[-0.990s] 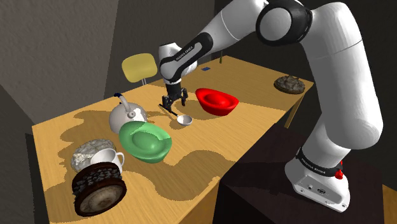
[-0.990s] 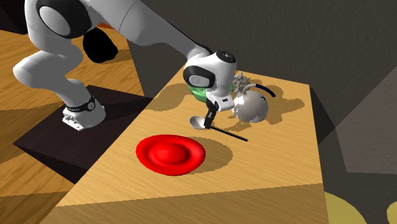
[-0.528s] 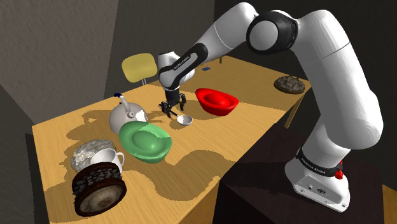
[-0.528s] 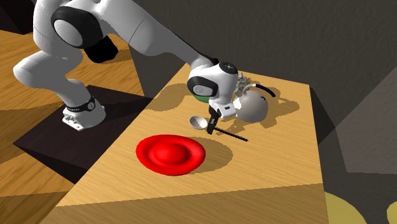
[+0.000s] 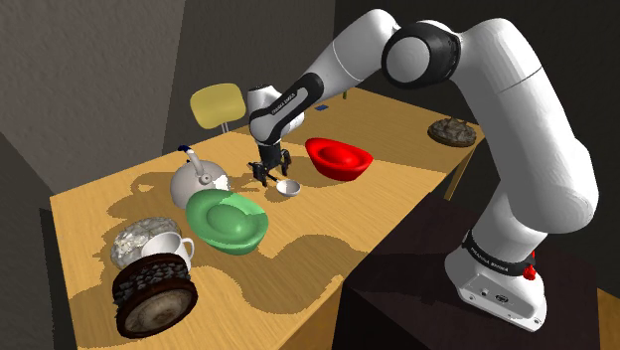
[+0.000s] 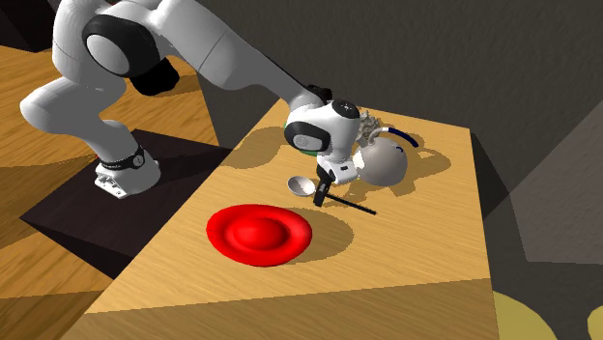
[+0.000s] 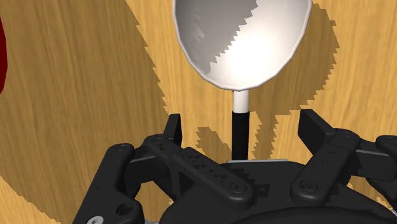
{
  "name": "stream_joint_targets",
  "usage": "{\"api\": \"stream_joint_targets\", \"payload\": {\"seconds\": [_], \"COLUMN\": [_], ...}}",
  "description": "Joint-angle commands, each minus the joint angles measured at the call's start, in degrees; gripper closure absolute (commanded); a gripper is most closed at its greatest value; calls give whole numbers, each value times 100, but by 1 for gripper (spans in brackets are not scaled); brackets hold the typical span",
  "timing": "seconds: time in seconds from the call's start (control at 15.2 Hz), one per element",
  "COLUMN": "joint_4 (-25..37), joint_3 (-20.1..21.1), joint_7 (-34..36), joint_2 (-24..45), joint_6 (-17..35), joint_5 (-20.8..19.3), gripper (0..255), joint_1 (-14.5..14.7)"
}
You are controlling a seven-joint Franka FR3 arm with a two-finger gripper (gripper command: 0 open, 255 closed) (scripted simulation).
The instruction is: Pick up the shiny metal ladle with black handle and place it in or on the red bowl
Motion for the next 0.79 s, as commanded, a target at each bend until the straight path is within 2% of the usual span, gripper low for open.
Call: {"api": "stream_joint_targets", "payload": {"seconds": [0.0, 0.07, 0.73], "joint_4": [1, 1, -9], "joint_3": [0, 0, 4], "joint_7": [0, 0, -1], "joint_2": [1, 1, -53], "joint_6": [1, 1, -44], "joint_5": [0, 0, 4], "gripper": [0, 255, 255], "joint_1": [0, 0, -3]}}
